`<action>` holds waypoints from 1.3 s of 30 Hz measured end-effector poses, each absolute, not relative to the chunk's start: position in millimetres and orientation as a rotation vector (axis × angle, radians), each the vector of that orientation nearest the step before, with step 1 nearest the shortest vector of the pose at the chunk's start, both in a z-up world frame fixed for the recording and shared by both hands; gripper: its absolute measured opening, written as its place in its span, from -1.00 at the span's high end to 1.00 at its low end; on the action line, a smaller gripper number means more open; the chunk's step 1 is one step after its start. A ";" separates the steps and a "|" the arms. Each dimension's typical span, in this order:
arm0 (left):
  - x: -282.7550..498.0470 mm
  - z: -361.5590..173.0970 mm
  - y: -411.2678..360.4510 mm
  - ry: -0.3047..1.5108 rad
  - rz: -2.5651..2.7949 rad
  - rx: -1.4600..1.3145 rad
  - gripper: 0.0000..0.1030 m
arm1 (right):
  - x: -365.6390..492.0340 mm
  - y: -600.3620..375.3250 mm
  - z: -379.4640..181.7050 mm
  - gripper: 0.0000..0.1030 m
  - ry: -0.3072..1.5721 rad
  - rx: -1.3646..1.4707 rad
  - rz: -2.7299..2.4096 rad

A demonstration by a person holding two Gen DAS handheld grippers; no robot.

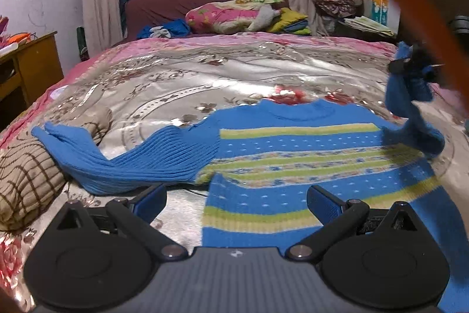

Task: Fold small clothes
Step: 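Carry the held sleeve across the sweater body and release it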

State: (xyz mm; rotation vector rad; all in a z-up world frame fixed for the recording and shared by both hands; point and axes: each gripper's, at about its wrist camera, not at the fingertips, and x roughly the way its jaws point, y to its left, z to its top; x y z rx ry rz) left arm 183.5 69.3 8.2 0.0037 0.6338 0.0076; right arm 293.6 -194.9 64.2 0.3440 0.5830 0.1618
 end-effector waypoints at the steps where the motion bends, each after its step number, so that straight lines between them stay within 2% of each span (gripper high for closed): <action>1: 182.1 4.8 71.4 0.637 0.012 0.001 -1.00 | 296.4 -181.7 61.1 0.82 0.594 0.322 0.181; 8: 171.4 -23.1 83.2 0.698 0.018 -0.020 -1.00 | 303.0 -124.7 43.7 0.83 0.643 0.225 0.261; 39: 184.5 -25.3 140.2 0.717 0.084 -0.126 -1.00 | 318.3 2.7 -6.4 0.83 0.721 -0.050 0.387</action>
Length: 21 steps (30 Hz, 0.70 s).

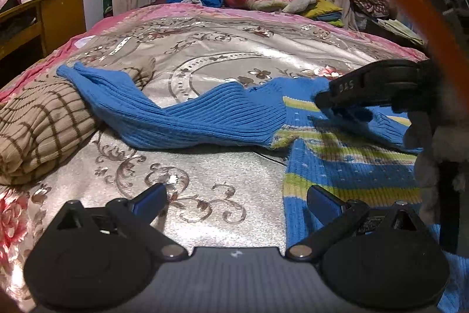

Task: Fold small clothes
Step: 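Carry the held sleeve across the sweater body and release it, then grasp the other sleeve cuff with the left gripper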

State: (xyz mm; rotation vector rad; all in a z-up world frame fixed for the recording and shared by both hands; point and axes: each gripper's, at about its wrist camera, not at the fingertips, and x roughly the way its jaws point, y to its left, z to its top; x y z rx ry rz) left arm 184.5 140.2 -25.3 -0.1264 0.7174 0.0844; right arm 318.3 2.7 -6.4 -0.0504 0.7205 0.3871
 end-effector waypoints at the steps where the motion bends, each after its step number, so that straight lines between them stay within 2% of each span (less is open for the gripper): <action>1: 185.0 -26.2 140.2 0.720 0.084 -0.127 -1.00 | 318.5 4.3 -8.2 0.83 0.723 -0.053 0.390; 8: 185.6 -28.5 137.3 0.727 0.066 -0.123 -1.00 | 317.6 16.6 -8.1 0.83 0.693 -0.067 0.431; 11: 185.3 -27.8 138.2 0.724 0.063 -0.127 -1.00 | 313.4 22.2 -6.5 0.72 0.710 -0.072 0.505; 14: 185.1 -27.2 140.6 0.724 0.062 -0.137 -1.00 | 305.8 22.7 -0.2 0.72 0.705 -0.050 0.555; 21: 182.8 -20.2 151.0 0.696 0.084 -0.156 -1.00 | 302.2 -10.6 20.4 0.71 0.677 0.016 0.487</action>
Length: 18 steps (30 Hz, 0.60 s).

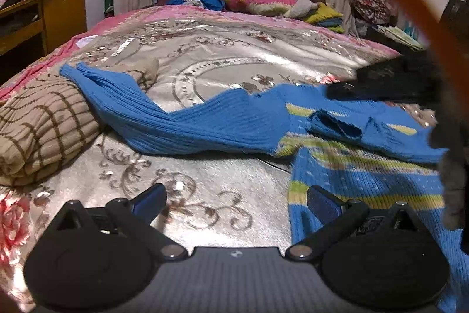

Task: Fold small clothes
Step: 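Grasp the other sleeve cuff with the left gripper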

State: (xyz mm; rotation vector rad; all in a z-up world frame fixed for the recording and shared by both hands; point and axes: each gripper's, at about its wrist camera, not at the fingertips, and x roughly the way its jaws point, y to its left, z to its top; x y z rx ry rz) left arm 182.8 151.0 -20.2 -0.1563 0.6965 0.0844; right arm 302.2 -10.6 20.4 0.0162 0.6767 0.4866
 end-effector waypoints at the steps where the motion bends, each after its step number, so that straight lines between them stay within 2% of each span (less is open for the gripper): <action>1: 183.1 -19.7 153.4 0.695 0.092 -0.161 -1.00 | 304.2 -15.2 19.4 0.71 0.682 0.010 0.464; 7: 184.1 -13.6 173.3 0.671 0.153 -0.168 -1.00 | 318.9 -26.1 -13.3 0.71 0.808 -0.055 0.367; 18: 190.8 12.0 263.7 0.596 0.384 -0.253 -1.00 | 315.7 -36.0 3.7 0.71 0.762 0.001 0.406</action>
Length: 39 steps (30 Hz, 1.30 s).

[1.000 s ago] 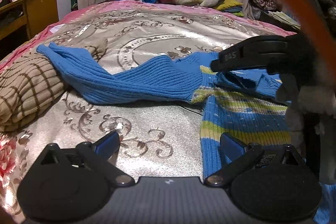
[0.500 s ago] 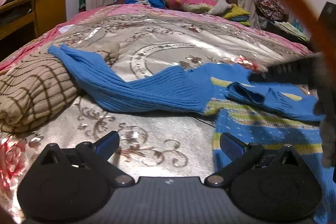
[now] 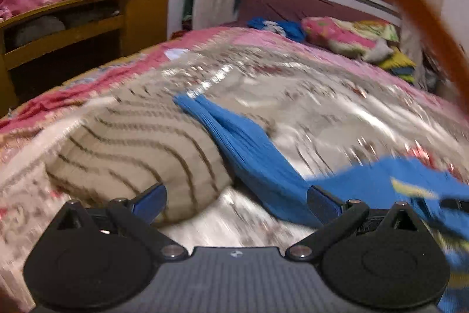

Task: Fold small clothes
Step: 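Grasp the other sleeve cuff with the left gripper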

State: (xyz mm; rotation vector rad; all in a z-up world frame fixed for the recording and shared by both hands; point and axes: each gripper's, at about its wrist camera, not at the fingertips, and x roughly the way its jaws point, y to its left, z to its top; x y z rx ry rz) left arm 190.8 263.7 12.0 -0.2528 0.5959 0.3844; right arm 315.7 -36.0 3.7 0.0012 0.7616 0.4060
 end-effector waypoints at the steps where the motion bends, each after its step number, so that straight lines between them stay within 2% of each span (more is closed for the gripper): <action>1: 195.0 18.2 269.5 0.588 0.391 -0.249 -1.00 | 314.9 -37.4 4.0 0.71 0.763 0.013 0.408; 8: 234.1 44.3 318.7 0.577 0.437 -0.321 -0.97 | 313.5 -44.4 6.5 0.71 0.761 0.051 0.413; 11: 249.9 36.1 329.5 0.609 0.445 -0.346 -0.80 | 314.0 -52.9 10.3 0.71 0.756 0.081 0.410; 14: 264.1 24.1 336.1 0.650 0.482 -0.344 -0.55 | 314.2 -62.6 13.7 0.71 0.753 0.112 0.402; 16: 270.3 15.4 342.6 0.681 0.490 -0.386 -0.22 | 314.3 -68.4 15.0 0.70 0.753 0.126 0.399; 17: 272.9 11.2 346.2 0.696 0.489 -0.416 -0.16 | 314.1 -71.1 15.4 0.70 0.753 0.132 0.397; 27: 293.8 2.6 351.6 0.702 0.511 -0.429 -0.12 | 310.8 -84.7 10.8 0.70 0.767 0.175 0.382; 29: 296.5 3.7 349.6 0.704 0.522 -0.409 -0.03 | 309.6 -86.0 10.6 0.70 0.769 0.178 0.382; 35: 295.3 7.2 355.9 0.681 0.527 -0.447 0.64 | 305.9 -93.7 13.6 0.70 0.763 0.192 0.376; 39: 291.7 17.0 350.3 0.643 0.477 -0.472 0.69 | 303.0 -98.9 17.7 0.70 0.752 0.204 0.373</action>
